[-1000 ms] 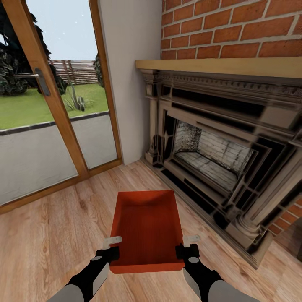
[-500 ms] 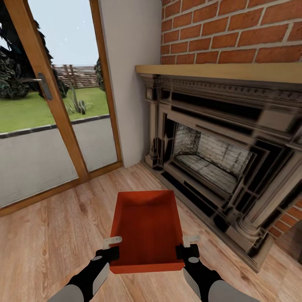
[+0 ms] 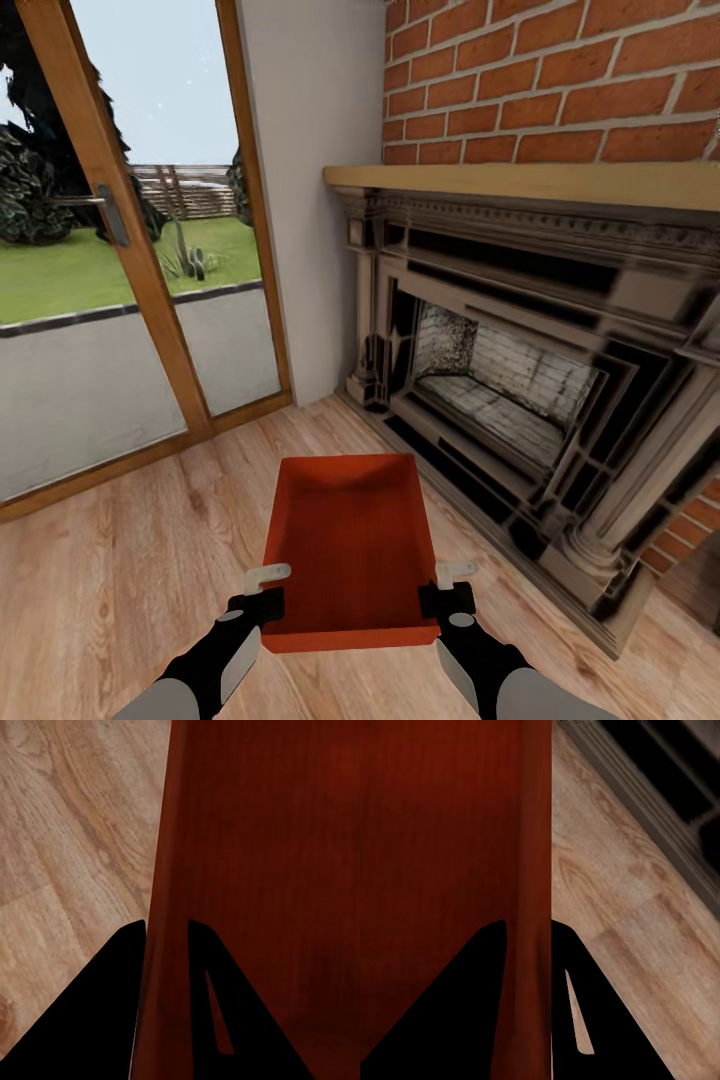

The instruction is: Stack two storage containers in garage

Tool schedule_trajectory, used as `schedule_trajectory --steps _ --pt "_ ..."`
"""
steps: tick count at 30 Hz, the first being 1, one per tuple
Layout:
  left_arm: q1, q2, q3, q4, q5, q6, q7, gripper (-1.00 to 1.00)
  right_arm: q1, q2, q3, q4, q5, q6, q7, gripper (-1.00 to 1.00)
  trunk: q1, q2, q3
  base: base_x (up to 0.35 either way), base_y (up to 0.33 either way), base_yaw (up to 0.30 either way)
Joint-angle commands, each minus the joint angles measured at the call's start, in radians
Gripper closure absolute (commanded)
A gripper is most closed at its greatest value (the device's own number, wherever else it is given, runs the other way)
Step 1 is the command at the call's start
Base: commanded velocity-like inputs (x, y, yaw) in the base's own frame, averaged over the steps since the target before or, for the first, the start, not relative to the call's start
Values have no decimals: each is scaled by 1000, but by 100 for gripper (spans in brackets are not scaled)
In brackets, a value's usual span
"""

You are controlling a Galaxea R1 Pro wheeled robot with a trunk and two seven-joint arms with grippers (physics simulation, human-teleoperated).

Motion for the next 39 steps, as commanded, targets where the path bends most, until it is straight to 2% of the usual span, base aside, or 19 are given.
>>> schedule_trajectory --steps 1,39 --pt "0 1 -2 1 12 6 13 100 -1 0 -16 -2 9 -7 -9 100 0 0 1 0 0 0" --pt "0 -2 0 2 11 6 13 100 -1 -1 -15 -2 9 -7 -9 100 0 0 3 0 0 0"
